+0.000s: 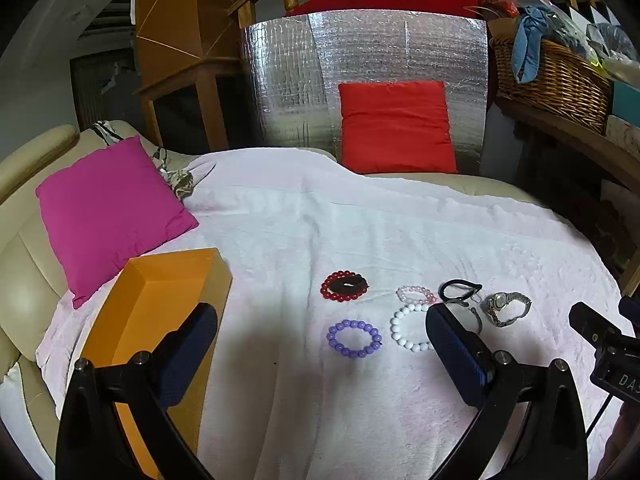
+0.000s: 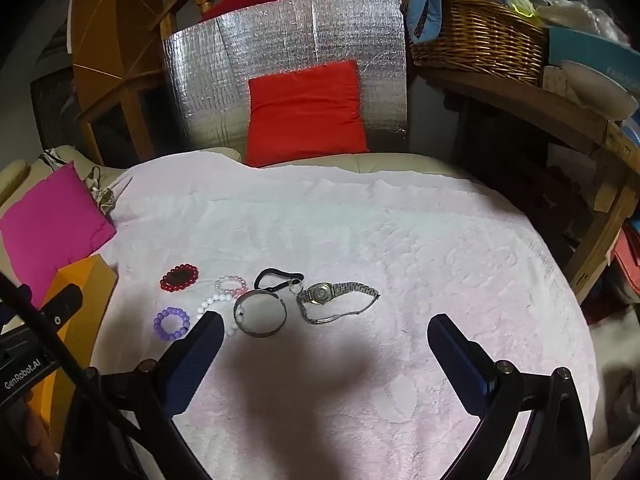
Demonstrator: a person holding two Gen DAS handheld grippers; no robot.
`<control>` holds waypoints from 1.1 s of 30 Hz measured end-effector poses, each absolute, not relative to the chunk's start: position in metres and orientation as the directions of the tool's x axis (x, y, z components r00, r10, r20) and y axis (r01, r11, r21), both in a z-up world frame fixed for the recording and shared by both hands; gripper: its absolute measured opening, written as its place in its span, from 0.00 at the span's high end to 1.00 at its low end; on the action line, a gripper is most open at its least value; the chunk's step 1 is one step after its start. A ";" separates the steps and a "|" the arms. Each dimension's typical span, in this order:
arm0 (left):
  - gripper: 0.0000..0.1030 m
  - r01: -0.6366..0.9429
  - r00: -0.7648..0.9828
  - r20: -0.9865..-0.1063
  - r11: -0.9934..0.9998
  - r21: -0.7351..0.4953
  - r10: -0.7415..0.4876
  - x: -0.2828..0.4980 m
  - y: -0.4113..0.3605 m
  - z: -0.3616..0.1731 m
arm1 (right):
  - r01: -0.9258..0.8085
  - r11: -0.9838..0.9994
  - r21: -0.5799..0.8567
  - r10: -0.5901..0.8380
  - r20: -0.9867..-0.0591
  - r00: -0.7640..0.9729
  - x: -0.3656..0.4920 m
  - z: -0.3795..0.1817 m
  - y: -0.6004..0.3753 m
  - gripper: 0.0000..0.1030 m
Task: Organize jewelry
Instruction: 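Move both grippers toward the jewelry laid out on the towel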
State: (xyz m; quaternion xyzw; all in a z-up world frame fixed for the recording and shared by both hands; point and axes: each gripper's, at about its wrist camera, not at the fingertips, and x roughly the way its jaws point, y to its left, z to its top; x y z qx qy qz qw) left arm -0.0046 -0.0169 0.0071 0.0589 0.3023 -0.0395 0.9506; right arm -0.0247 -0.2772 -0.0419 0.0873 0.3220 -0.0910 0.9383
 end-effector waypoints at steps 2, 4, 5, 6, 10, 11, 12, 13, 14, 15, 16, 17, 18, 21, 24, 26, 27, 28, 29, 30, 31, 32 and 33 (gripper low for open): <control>0.00 0.116 0.813 -0.580 0.989 0.088 -0.044 -0.004 -0.019 0.006 | 0.230 0.968 0.101 -0.119 -0.620 0.775 -0.026 -0.042 -0.279 0.00; 0.00 0.122 0.811 -0.584 0.989 0.088 -0.048 -0.003 -0.022 0.005 | 0.229 0.968 0.098 -0.121 -0.620 0.775 -0.026 -0.042 -0.279 0.00; 0.00 0.125 0.809 -0.585 0.988 0.088 -0.050 -0.002 -0.023 0.004 | 0.229 0.969 0.096 -0.122 -0.619 0.776 -0.027 -0.042 -0.279 0.00; 0.00 0.127 0.808 -0.587 0.988 0.086 -0.053 -0.002 -0.024 0.003 | 0.230 0.969 0.091 -0.126 -0.618 0.776 -0.027 -0.041 -0.279 0.00; 0.00 0.145 0.801 -0.595 0.985 0.094 -0.061 0.000 -0.030 -0.003 | 0.232 0.970 0.076 -0.137 -0.618 0.774 -0.028 -0.042 -0.280 0.00; 0.00 0.148 0.800 -0.597 0.984 0.096 -0.061 0.000 -0.031 -0.004 | 0.233 0.970 0.075 -0.138 -0.619 0.773 -0.028 -0.042 -0.280 0.00; 0.00 0.149 0.798 -0.600 0.984 0.098 -0.061 0.001 -0.032 -0.005 | 0.234 0.969 0.074 -0.139 -0.619 0.773 -0.029 -0.042 -0.280 0.00; 0.00 0.150 0.796 -0.602 0.984 0.100 -0.060 0.001 -0.032 -0.006 | 0.234 0.969 0.074 -0.139 -0.620 0.772 -0.028 -0.042 -0.280 0.00; 0.00 0.151 0.795 -0.603 0.983 0.100 -0.060 0.001 -0.033 -0.007 | 0.232 0.970 0.075 -0.137 -0.621 0.772 -0.028 -0.042 -0.280 0.00; 0.00 0.152 0.795 -0.604 0.983 0.101 -0.061 0.001 -0.033 -0.007 | 0.230 0.970 0.074 -0.136 -0.621 0.772 -0.028 -0.042 -0.280 0.00; 0.00 0.152 0.795 -0.603 0.983 0.102 -0.060 0.001 -0.033 -0.007 | 0.230 0.971 0.069 -0.139 -0.620 0.772 -0.028 -0.042 -0.279 0.00; 0.00 0.153 0.796 -0.602 0.983 0.105 -0.059 0.000 -0.033 -0.007 | 0.229 0.971 0.066 -0.140 -0.620 0.772 -0.029 -0.042 -0.279 0.00; 0.00 0.153 0.798 -0.600 0.982 0.109 -0.057 0.000 -0.033 -0.007 | 0.227 0.972 0.061 -0.141 -0.619 0.772 -0.030 -0.042 -0.279 0.00; 0.00 0.152 0.799 -0.598 0.981 0.116 -0.053 0.000 -0.033 -0.008 | 0.226 0.973 0.053 -0.146 -0.615 0.775 -0.032 -0.041 -0.279 0.00; 0.00 0.150 0.798 -0.600 0.982 0.118 -0.050 0.000 -0.035 -0.008 | 0.229 0.972 0.052 -0.150 -0.613 0.776 -0.034 -0.040 -0.281 0.00; 0.00 0.151 0.797 -0.602 0.981 0.121 -0.048 0.000 -0.036 -0.009 | 0.232 0.971 0.052 -0.153 -0.612 0.776 -0.035 -0.039 -0.283 0.00; 0.00 0.153 0.797 -0.602 0.981 0.123 -0.049 0.000 -0.036 -0.010 | 0.234 0.971 0.051 -0.155 -0.613 0.775 -0.035 -0.040 -0.284 0.00; 0.00 0.155 0.796 -0.603 0.980 0.126 -0.048 0.001 -0.037 -0.010 | 0.235 0.971 0.051 -0.155 -0.614 0.774 -0.035 -0.040 -0.284 0.00; 0.00 0.156 0.796 -0.603 0.979 0.128 -0.048 0.001 -0.038 -0.010 | 0.236 0.970 0.052 -0.156 -0.614 0.774 -0.035 -0.040 -0.285 0.00; 0.00 0.158 0.796 -0.603 0.979 0.129 -0.049 0.001 -0.038 -0.011 | 0.238 0.970 0.052 -0.157 -0.614 0.774 -0.035 -0.040 -0.285 0.00; 0.00 0.159 0.796 -0.603 0.979 0.129 -0.050 0.001 -0.038 -0.011 | 0.239 0.970 0.051 -0.159 -0.614 0.773 -0.035 -0.040 -0.286 0.00; 0.00 0.159 0.796 -0.603 0.979 0.129 -0.050 0.001 -0.038 -0.011 | 0.240 0.969 0.051 -0.159 -0.614 0.773 -0.035 -0.040 -0.286 0.00; 0.00 0.159 0.796 -0.603 0.979 0.129 -0.050 0.001 -0.038 -0.011 | 0.241 0.969 0.052 -0.159 -0.614 0.773 -0.035 -0.041 -0.287 0.00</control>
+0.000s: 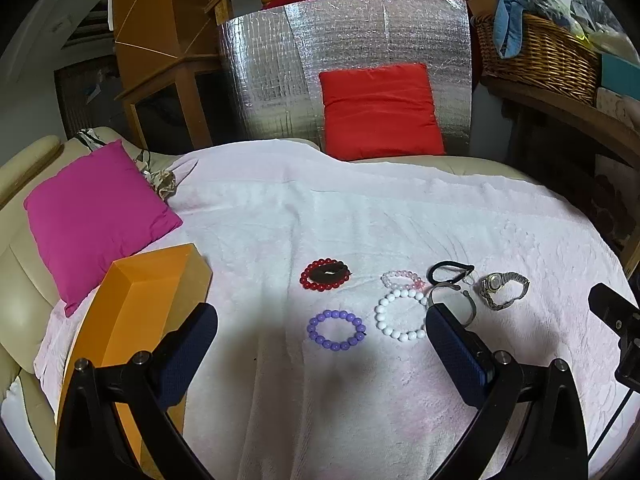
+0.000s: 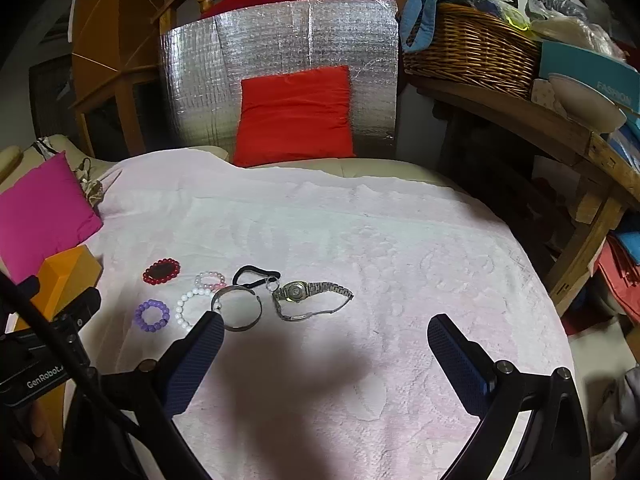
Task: Organize jewelry
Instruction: 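Move both grippers toward the jewelry laid out on the towel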
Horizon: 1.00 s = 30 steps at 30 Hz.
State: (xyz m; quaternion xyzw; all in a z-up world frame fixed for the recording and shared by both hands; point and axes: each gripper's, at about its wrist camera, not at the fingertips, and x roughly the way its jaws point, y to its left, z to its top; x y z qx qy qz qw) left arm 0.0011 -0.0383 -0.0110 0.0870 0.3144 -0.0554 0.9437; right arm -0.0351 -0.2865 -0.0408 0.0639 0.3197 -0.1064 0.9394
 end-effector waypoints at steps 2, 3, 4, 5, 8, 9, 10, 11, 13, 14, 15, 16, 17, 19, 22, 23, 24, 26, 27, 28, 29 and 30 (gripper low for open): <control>0.00 0.159 0.795 -0.605 0.979 0.129 -0.050 0.001 -0.038 -0.011 | 0.242 0.969 0.051 -0.160 -0.615 0.772 -0.035 -0.041 -0.286 0.00; 0.00 0.160 0.794 -0.605 0.979 0.128 -0.051 0.001 -0.038 -0.011 | 0.241 0.969 0.050 -0.160 -0.615 0.772 -0.035 -0.041 -0.286 0.00; 0.00 0.160 0.795 -0.604 0.979 0.130 -0.050 0.001 -0.038 -0.011 | 0.241 0.969 0.050 -0.160 -0.615 0.772 -0.034 -0.042 -0.285 0.00; 0.00 0.160 0.796 -0.603 0.979 0.130 -0.049 0.001 -0.038 -0.011 | 0.241 0.969 0.049 -0.161 -0.616 0.771 -0.034 -0.042 -0.285 0.00; 0.00 0.156 0.797 -0.602 0.980 0.126 -0.049 0.001 -0.036 -0.011 | 0.239 0.970 0.045 -0.161 -0.616 0.771 -0.034 -0.043 -0.283 0.00; 0.00 0.155 0.797 -0.602 0.980 0.128 -0.048 0.001 -0.035 -0.012 | 0.238 0.970 0.045 -0.161 -0.617 0.771 -0.033 -0.043 -0.282 0.00; 0.00 0.154 0.797 -0.603 0.979 0.130 -0.045 0.002 -0.035 -0.012 | 0.237 0.970 0.047 -0.159 -0.618 0.770 -0.033 -0.044 -0.282 0.00; 0.00 0.153 0.797 -0.603 0.979 0.132 -0.043 0.002 -0.034 -0.013 | 0.237 0.970 0.049 -0.157 -0.619 0.769 -0.032 -0.045 -0.281 0.00; 0.00 0.148 0.797 -0.604 0.979 0.137 -0.035 0.004 -0.032 -0.014 | 0.235 0.970 0.059 -0.147 -0.626 0.766 -0.030 -0.047 -0.282 0.00; 0.00 0.145 0.796 -0.604 0.980 0.138 -0.033 0.004 -0.031 -0.014 | 0.234 0.970 0.063 -0.144 -0.628 0.765 -0.030 -0.048 -0.281 0.00; 0.00 0.142 0.796 -0.605 0.981 0.135 -0.032 0.005 -0.029 -0.014 | 0.233 0.970 0.071 -0.138 -0.629 0.765 -0.029 -0.049 -0.282 0.00; 0.00 0.140 0.796 -0.604 0.981 0.133 -0.032 0.005 -0.028 -0.014 | 0.233 0.970 0.076 -0.135 -0.629 0.766 -0.029 -0.050 -0.282 0.00; 0.00 0.139 0.797 -0.603 0.981 0.132 -0.032 0.006 -0.027 -0.014 | 0.233 0.969 0.080 -0.132 -0.630 0.766 -0.028 -0.051 -0.282 0.00; 0.00 0.135 0.801 -0.598 0.981 0.138 -0.026 0.006 -0.024 -0.014 | 0.232 0.969 0.088 -0.125 -0.634 0.763 -0.026 -0.054 -0.281 0.00; 0.00 0.130 0.800 -0.600 0.981 0.141 -0.020 0.008 -0.020 -0.015 | 0.231 0.969 0.093 -0.118 -0.643 0.757 -0.021 -0.058 -0.279 0.00; 0.00 0.130 0.798 -0.602 0.982 0.140 -0.020 0.009 -0.019 -0.016 | 0.230 0.969 0.094 -0.117 -0.644 0.756 -0.020 -0.059 -0.278 0.00; 0.00 0.128 0.798 -0.603 0.982 0.139 -0.019 0.010 -0.017 -0.017 | 0.229 0.969 0.094 -0.116 -0.644 0.756 -0.019 -0.060 -0.277 0.00; 0.00 0.124 0.799 -0.601 0.982 0.140 -0.015 0.011 -0.015 -0.018 | 0.225 0.970 0.094 -0.112 -0.648 0.753 -0.016 -0.062 -0.273 0.00; 0.00 0.122 0.798 -0.602 0.982 0.143 -0.011 0.012 -0.014 -0.020 | 0.222 0.970 0.094 -0.110 -0.650 0.752 -0.014 -0.063 -0.272 0.00; 0.00 0.121 0.797 -0.604 0.982 0.145 -0.009 0.013 -0.012 -0.021 | 0.219 0.971 0.092 -0.108 -0.649 0.753 -0.013 -0.063 -0.270 0.00; 0.00 0.119 0.796 -0.605 0.982 0.145 -0.008 0.014 -0.012 -0.022 | 0.217 0.972 0.090 -0.108 -0.649 0.753 -0.012 -0.064 -0.268 0.00; 0.00 0.117 0.796 -0.606 0.982 0.146 -0.005 0.015 -0.011 -0.024 | 0.214 0.973 0.086 -0.108 -0.650 0.752 -0.011 -0.064 -0.266 0.00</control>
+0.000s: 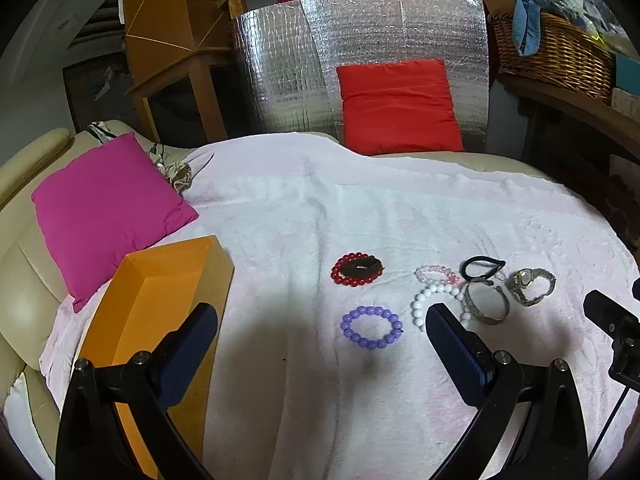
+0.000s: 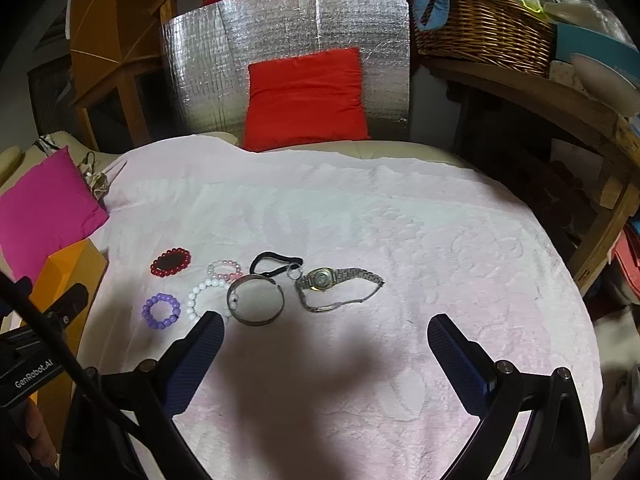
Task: Organize jewelry
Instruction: 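Move both grippers toward the jewelry laid out on the towel, then grasp the purple bead bracelet with the left gripper while the right gripper grasps the silver bangle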
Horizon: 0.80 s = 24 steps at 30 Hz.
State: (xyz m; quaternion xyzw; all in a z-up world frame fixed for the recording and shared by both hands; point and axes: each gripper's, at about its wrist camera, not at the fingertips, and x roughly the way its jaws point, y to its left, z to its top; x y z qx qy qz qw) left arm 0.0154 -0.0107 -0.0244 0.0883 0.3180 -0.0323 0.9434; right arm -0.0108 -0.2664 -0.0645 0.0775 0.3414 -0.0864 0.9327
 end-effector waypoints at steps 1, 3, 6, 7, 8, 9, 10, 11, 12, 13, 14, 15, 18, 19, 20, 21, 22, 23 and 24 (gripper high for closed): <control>0.00 0.115 0.793 -0.609 0.982 0.149 0.000 0.017 -0.010 -0.027 | 0.211 0.974 0.084 -0.107 -0.652 0.750 -0.010 -0.065 -0.265 0.00; 0.00 0.113 0.787 -0.617 0.982 0.149 0.003 0.021 -0.008 -0.031 | 0.207 0.975 0.083 -0.103 -0.655 0.749 -0.006 -0.067 -0.264 0.00; 0.00 0.106 0.780 -0.626 0.984 0.146 0.009 0.026 -0.006 -0.038 | 0.208 0.975 0.076 -0.108 -0.659 0.745 0.000 -0.070 -0.266 0.00; 0.00 0.107 0.776 -0.630 0.984 0.143 0.007 0.028 -0.005 -0.039 | 0.208 0.975 0.075 -0.107 -0.662 0.741 0.003 -0.072 -0.267 0.00; 0.00 0.106 0.777 -0.629 0.984 0.142 0.007 0.029 -0.005 -0.040 | 0.210 0.975 0.075 -0.107 -0.667 0.737 0.006 -0.074 -0.269 0.00; 0.00 0.105 0.779 -0.627 0.984 0.144 0.009 0.030 -0.005 -0.041 | 0.212 0.974 0.075 -0.108 -0.669 0.735 0.009 -0.075 -0.270 0.00; 0.00 0.104 0.779 -0.627 0.984 0.145 0.011 0.032 -0.004 -0.043 | 0.214 0.974 0.073 -0.110 -0.675 0.730 0.013 -0.077 -0.272 0.00; 0.00 0.104 0.776 -0.631 0.984 0.145 0.011 0.033 -0.005 -0.044 | 0.214 0.974 0.073 -0.109 -0.679 0.726 0.015 -0.078 -0.273 0.00; 0.00 0.105 0.772 -0.635 0.984 0.142 0.009 0.036 -0.004 -0.046 | 0.210 0.975 0.075 -0.103 -0.685 0.721 0.019 -0.081 -0.275 0.00; 0.00 0.105 0.770 -0.639 0.984 0.140 0.009 0.038 -0.005 -0.047 | 0.207 0.975 0.077 -0.098 -0.688 0.719 0.022 -0.082 -0.276 0.00; 0.00 0.105 0.769 -0.639 0.985 0.141 0.010 0.040 -0.005 -0.048 | 0.205 0.976 0.077 -0.096 -0.693 0.715 0.027 -0.085 -0.278 0.00; 0.00 0.104 0.768 -0.641 0.984 0.142 0.012 0.043 -0.006 -0.050 | 0.204 0.976 0.076 -0.094 -0.697 0.710 0.030 -0.087 -0.279 0.00; 0.00 0.102 0.760 -0.649 0.983 0.150 0.021 0.052 -0.007 -0.056 | 0.191 0.977 0.096 -0.067 -0.712 0.699 0.040 -0.094 -0.284 0.00; 0.00 0.100 0.756 -0.654 0.983 0.154 0.026 0.056 -0.007 -0.059 | 0.186 0.977 0.106 -0.055 -0.716 0.696 0.043 -0.097 -0.286 0.00; 0.00 0.097 0.753 -0.657 0.983 0.156 0.030 0.058 -0.007 -0.060 | 0.181 0.977 0.117 -0.042 -0.719 0.693 0.045 -0.098 -0.288 0.00; 0.00 0.093 0.750 -0.661 0.983 0.158 0.035 0.062 -0.008 -0.063 | 0.171 0.975 0.140 -0.017 -0.724 0.690 0.049 -0.101 -0.292 0.00; 0.00 0.090 0.746 -0.665 0.983 0.160 0.040 0.066 -0.008 -0.065 | 0.162 0.972 0.169 0.011 -0.726 0.688 0.052 -0.103 -0.295 0.00; 0.00 0.089 0.743 -0.668 0.983 0.160 0.042 0.071 -0.008 -0.067 | 0.157 0.968 0.197 0.036 -0.727 0.685 0.055 -0.105 -0.298 0.00; 0.00 0.086 0.739 -0.673 0.983 0.161 0.046 0.076 -0.007 -0.069 | 0.151 0.957 0.247 0.081 -0.729 0.679 0.059 -0.108 -0.303 0.00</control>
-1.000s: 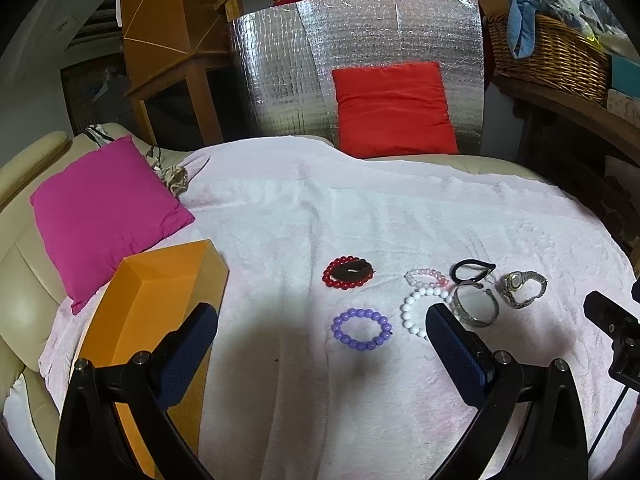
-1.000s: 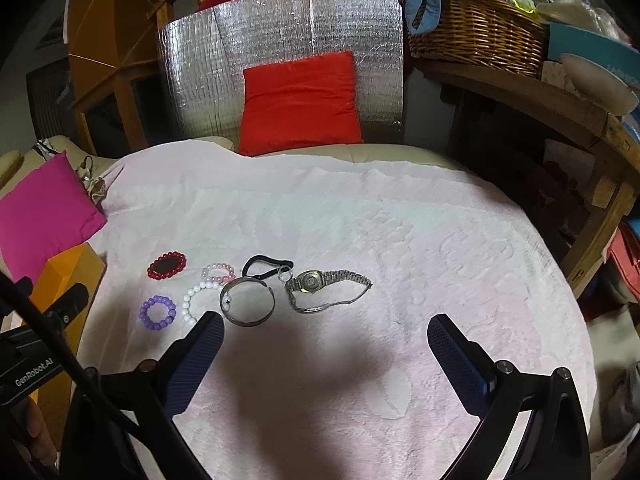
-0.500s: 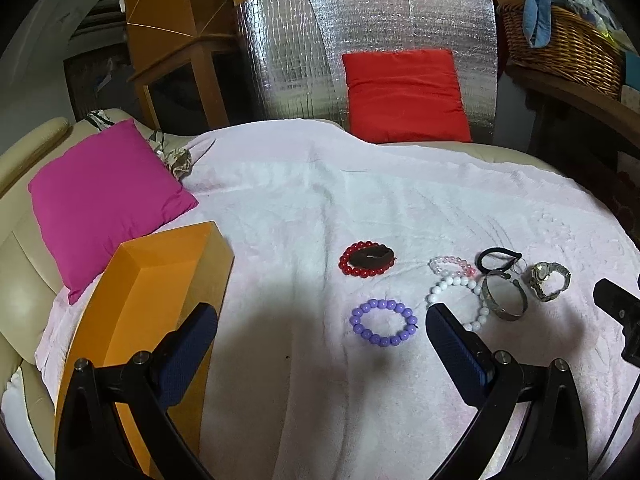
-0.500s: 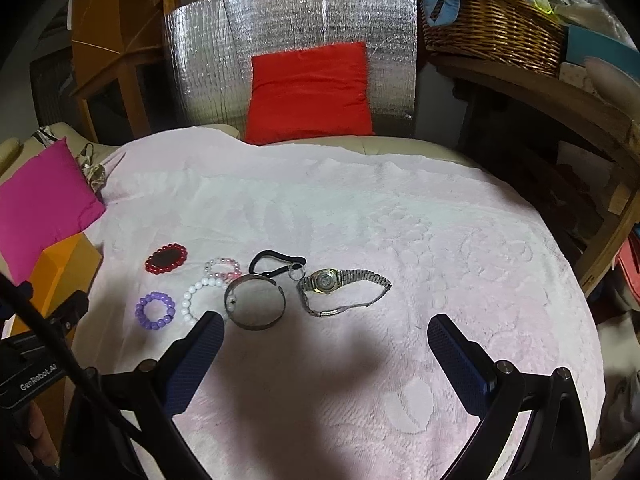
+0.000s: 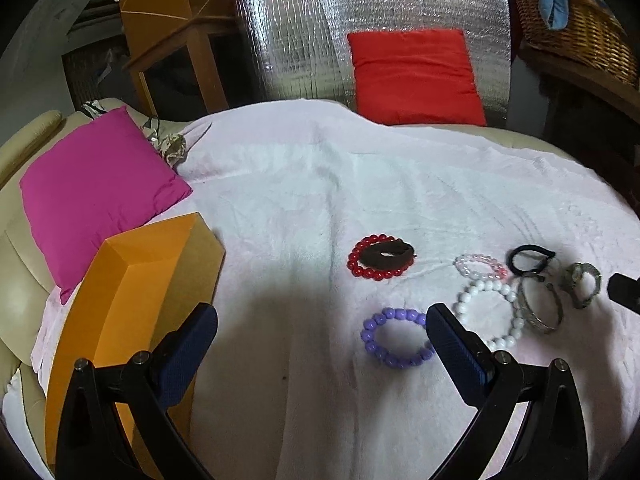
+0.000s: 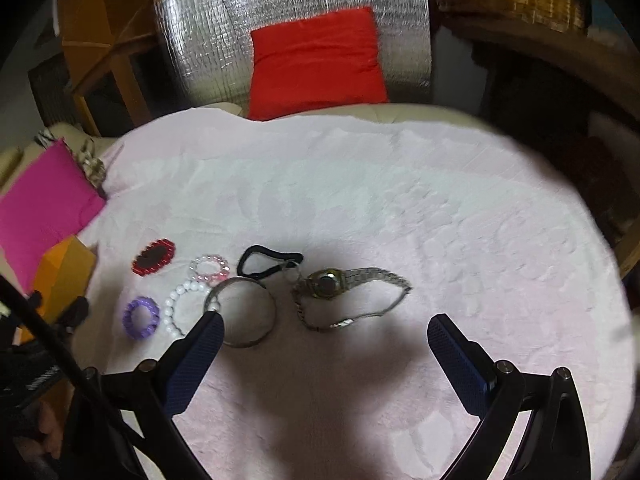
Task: Organize jewelry
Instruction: 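Grasp the purple bead bracelet with the left gripper while the right gripper grasps the silver bangle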
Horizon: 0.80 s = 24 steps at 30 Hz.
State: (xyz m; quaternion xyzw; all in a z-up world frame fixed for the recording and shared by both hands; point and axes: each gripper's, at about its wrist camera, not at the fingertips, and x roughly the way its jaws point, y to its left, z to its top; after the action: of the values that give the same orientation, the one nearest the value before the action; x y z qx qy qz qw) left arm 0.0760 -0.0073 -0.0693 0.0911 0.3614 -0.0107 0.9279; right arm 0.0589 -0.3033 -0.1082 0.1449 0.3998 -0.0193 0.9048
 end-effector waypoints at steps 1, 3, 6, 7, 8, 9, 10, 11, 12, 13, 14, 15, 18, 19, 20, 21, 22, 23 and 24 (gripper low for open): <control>0.00 0.080 0.733 -0.678 0.984 0.162 0.052 0.081 -0.006 -0.072 | 0.145 0.941 0.306 0.133 -0.728 0.673 0.063 -0.112 -0.309 0.01; 0.00 0.069 0.722 -0.690 0.986 0.154 0.057 0.091 -0.002 -0.077 | 0.149 0.902 0.406 0.216 -0.722 0.657 0.070 -0.120 -0.319 0.06; 0.00 0.059 0.701 -0.711 0.990 0.126 0.048 0.103 0.006 -0.084 | 0.174 0.843 0.509 0.303 -0.716 0.629 0.081 -0.133 -0.332 0.15; 0.00 0.058 0.696 -0.717 0.991 0.117 0.043 0.107 0.009 -0.086 | 0.187 0.818 0.544 0.331 -0.710 0.622 0.084 -0.139 -0.337 0.17; 0.00 0.059 0.692 -0.721 0.992 0.110 0.038 0.110 0.010 -0.088 | 0.196 0.803 0.563 0.344 -0.706 0.619 0.087 -0.142 -0.339 0.21; 0.00 0.063 0.689 -0.724 0.993 0.104 0.033 0.112 0.012 -0.090 | 0.210 0.781 0.588 0.363 -0.702 0.613 0.090 -0.146 -0.341 0.23; 0.00 0.070 0.685 -0.728 0.993 0.094 0.021 0.114 0.014 -0.092 | 0.218 0.769 0.601 0.372 -0.698 0.612 0.092 -0.148 -0.342 0.24; 0.00 0.075 0.682 -0.732 0.993 0.089 0.014 0.115 0.014 -0.094 | 0.224 0.752 0.620 0.385 -0.689 0.614 0.094 -0.150 -0.343 0.28; 0.00 0.080 0.677 -0.736 0.993 0.083 0.007 0.116 0.015 -0.096 | 0.221 0.738 0.637 0.402 -0.679 0.614 0.095 -0.151 -0.342 0.32; 0.00 0.087 0.671 -0.741 0.993 0.078 -0.001 0.117 0.016 -0.098 | 0.210 0.728 0.652 0.425 -0.670 0.609 0.097 -0.151 -0.339 0.32; 0.01 0.093 0.667 -0.745 0.993 0.073 -0.008 0.118 0.016 -0.099 | 0.203 0.722 0.661 0.440 -0.665 0.604 0.098 -0.151 -0.337 0.33; 0.01 0.104 0.659 -0.752 0.993 0.063 -0.022 0.118 0.017 -0.100 | 0.191 0.722 0.665 0.452 -0.662 0.597 0.099 -0.150 -0.330 0.34; 0.08 0.130 0.643 -0.764 0.991 0.040 -0.054 0.119 0.020 -0.103 | 0.148 0.742 0.654 0.474 -0.669 0.573 0.101 -0.147 -0.311 0.38; 0.11 0.139 0.641 -0.765 0.990 0.038 -0.061 0.118 0.020 -0.103 | 0.143 0.749 0.647 0.471 -0.672 0.572 0.101 -0.146 -0.306 0.38; 0.13 0.144 0.638 -0.767 0.989 0.037 -0.064 0.118 0.021 -0.104 | 0.144 0.752 0.643 0.468 -0.674 0.572 0.099 -0.145 -0.305 0.38; 0.15 0.149 0.633 -0.771 0.988 0.036 -0.068 0.118 0.021 -0.105 | 0.144 0.757 0.637 0.463 -0.680 0.569 0.100 -0.145 -0.301 0.38; 0.17 0.156 0.628 -0.774 0.987 0.032 -0.074 0.117 0.022 -0.107 | 0.145 0.760 0.634 0.463 -0.684 0.564 0.101 -0.145 -0.299 0.38; 0.18 0.162 0.624 -0.777 0.986 0.026 -0.082 0.118 0.023 -0.107 | 0.151 0.759 0.634 0.463 -0.688 0.559 0.101 -0.145 -0.298 0.38; 0.18 0.173 0.621 -0.778 0.985 0.018 -0.095 0.118 0.023 -0.107 | 0.157 0.755 0.636 0.463 -0.688 0.559 0.101 -0.146 -0.298 0.38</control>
State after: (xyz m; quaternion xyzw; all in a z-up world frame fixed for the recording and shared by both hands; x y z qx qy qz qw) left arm 0.1177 0.0228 -0.1074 0.0453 0.4291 -0.0744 0.8990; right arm 0.1006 -0.2983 -0.1457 0.3369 0.4601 0.0939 0.8161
